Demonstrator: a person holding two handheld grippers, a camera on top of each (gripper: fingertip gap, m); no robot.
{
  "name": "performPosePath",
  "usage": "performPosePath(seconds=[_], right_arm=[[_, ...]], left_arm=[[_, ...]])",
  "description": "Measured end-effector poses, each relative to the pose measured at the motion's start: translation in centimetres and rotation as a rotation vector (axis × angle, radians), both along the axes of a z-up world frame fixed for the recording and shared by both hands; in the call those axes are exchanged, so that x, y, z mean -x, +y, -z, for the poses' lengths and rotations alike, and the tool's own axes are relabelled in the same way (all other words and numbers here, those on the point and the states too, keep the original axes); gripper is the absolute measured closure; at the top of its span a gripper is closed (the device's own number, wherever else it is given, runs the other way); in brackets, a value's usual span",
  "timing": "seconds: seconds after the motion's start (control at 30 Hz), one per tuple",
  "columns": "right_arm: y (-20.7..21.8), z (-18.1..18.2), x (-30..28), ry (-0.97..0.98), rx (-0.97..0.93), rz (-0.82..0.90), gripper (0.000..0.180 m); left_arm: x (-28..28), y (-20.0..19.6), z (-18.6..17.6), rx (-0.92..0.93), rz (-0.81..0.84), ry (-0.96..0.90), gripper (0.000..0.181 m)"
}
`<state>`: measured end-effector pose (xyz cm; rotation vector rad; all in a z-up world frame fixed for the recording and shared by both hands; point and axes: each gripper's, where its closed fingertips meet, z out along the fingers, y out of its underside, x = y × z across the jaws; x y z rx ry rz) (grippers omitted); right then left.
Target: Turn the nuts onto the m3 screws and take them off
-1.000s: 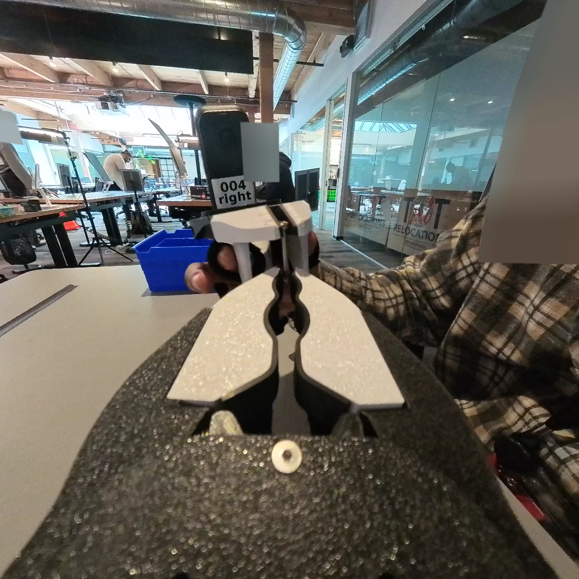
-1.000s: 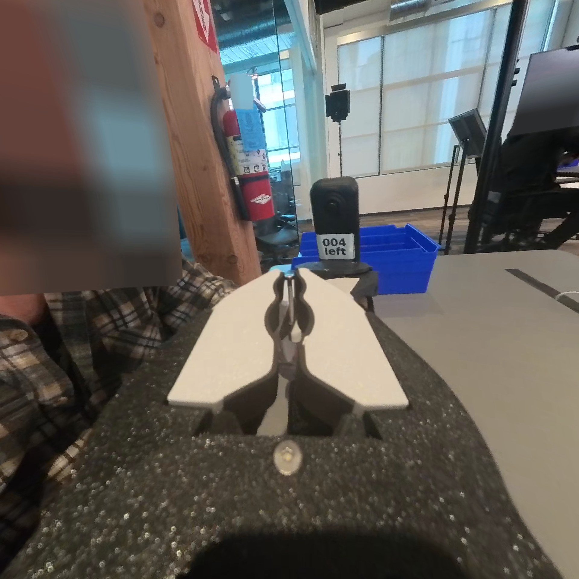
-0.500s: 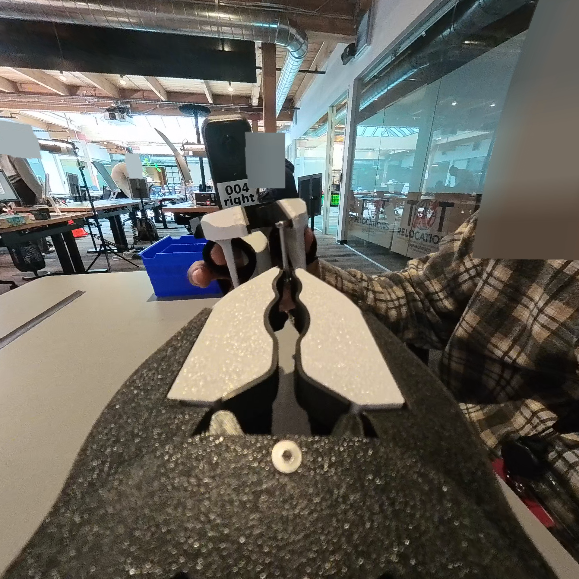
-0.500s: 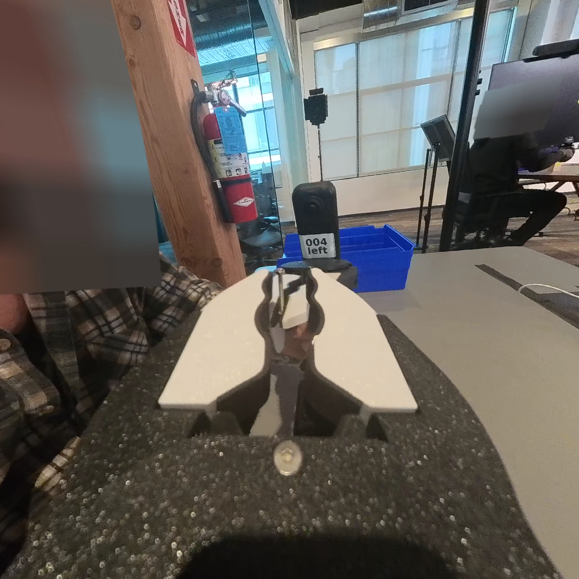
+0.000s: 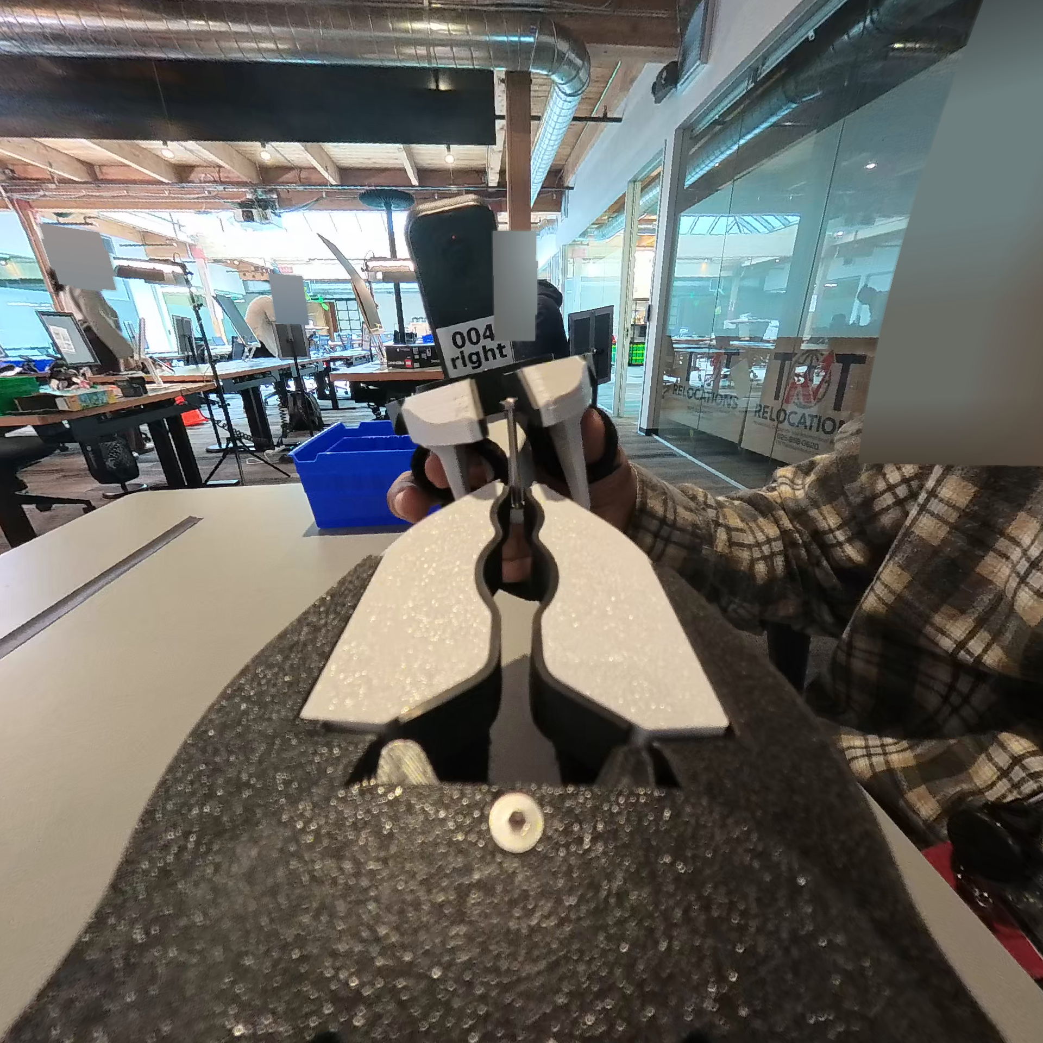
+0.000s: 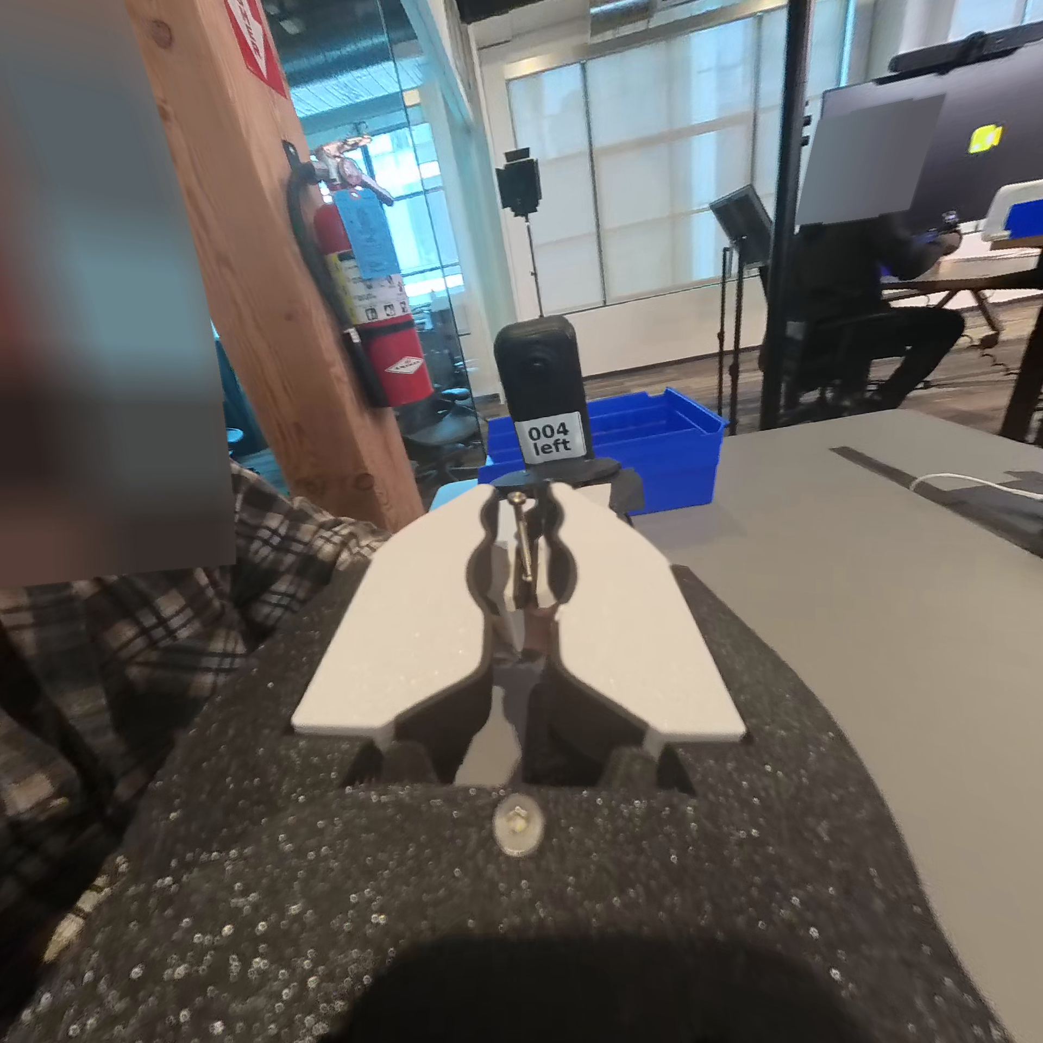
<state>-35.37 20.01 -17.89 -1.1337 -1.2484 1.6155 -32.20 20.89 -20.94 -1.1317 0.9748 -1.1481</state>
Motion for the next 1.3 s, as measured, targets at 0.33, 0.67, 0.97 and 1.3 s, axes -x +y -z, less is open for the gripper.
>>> performPosePath(seconds=[0.33, 0.67, 0.97, 1.3], right_arm=[[-0.2, -0.6, -0.4, 0.024, -0.034, -0.018, 0.175], [1.0, -2.0, -3.3, 0.063, -0.064, 0.084, 0.175], [7.6, -0.7, -18.4, -0.112, -0.029, 0.591, 0.175], [15.3, 7.2, -47.0, -0.575, 0.153, 1.335, 0.175]], left_arm=[[0.0, -0.1, 0.0, -0.001, 0.007, 0.002, 0.177], [0.1, 0.3, 0.4, 0.014, -0.011, 0.016, 0.177], [-0.3, 0.6, 0.9, 0.027, -0.028, 0.031, 0.177], [-0.9, 1.1, 1.8, 0.044, -0.050, 0.059, 0.177]])
